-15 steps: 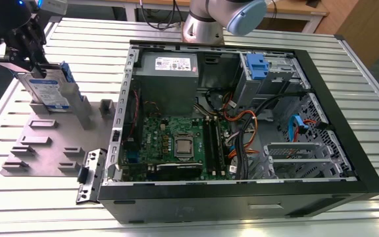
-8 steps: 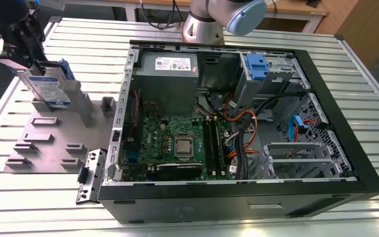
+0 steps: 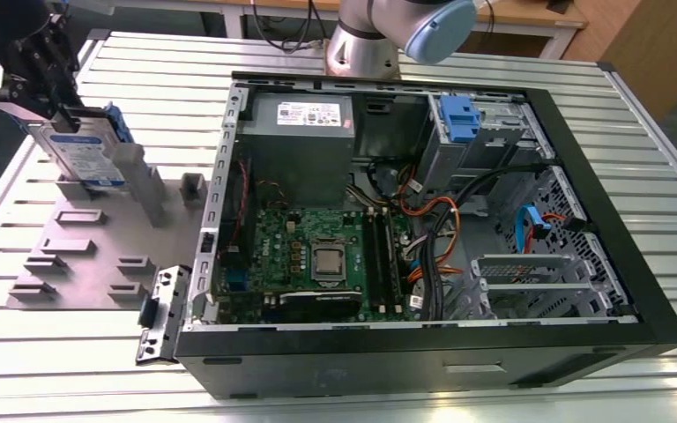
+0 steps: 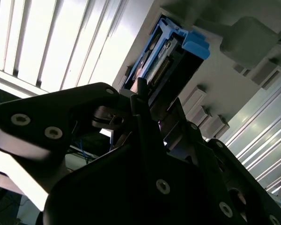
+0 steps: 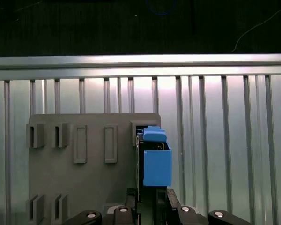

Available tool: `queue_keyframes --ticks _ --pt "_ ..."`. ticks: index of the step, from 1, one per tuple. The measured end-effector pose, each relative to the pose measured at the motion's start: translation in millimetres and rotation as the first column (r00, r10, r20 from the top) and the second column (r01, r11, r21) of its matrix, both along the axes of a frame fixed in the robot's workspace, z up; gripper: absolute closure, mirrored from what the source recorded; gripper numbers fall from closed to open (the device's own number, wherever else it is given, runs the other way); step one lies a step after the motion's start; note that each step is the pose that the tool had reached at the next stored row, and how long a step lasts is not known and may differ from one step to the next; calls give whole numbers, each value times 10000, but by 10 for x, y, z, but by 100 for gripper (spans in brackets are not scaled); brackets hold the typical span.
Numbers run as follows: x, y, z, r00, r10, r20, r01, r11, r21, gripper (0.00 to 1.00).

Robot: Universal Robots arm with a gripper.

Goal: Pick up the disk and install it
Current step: 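Pick up the disk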

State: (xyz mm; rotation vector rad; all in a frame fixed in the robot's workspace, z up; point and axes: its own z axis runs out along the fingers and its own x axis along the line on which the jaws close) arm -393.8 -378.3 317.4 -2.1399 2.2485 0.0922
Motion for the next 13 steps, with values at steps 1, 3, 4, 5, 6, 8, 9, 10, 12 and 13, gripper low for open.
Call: queue_keyframes --ticks 1,3,4,5,6,8,9,10,12,13 --pt "0 0 0 10000 -27 -1 27 10000 0 65" --pt "0 -1 -1 10000 -30 2 30 10000 1 65" --pt "0 -1 -1 10000 -31 1 31 10000 1 65" --pt "0 0 -1 10000 -33 2 33 10000 1 65" --pt "0 -1 -1 10000 -32 2 32 10000 0 65" --pt "2 -1 -5 10000 39 -2 -39 10000 -12 65" --pt "2 -1 -8 9999 115 -4 -115 9999 -30 65" --pt "2 -1 -10 9998 180 -7 -180 9998 -54 65" --pt "1 -1 -10 9995 306 -16 -306 9995 -116 65" --pt "1 -1 -12 9993 364 -18 -365 9992 -146 65"
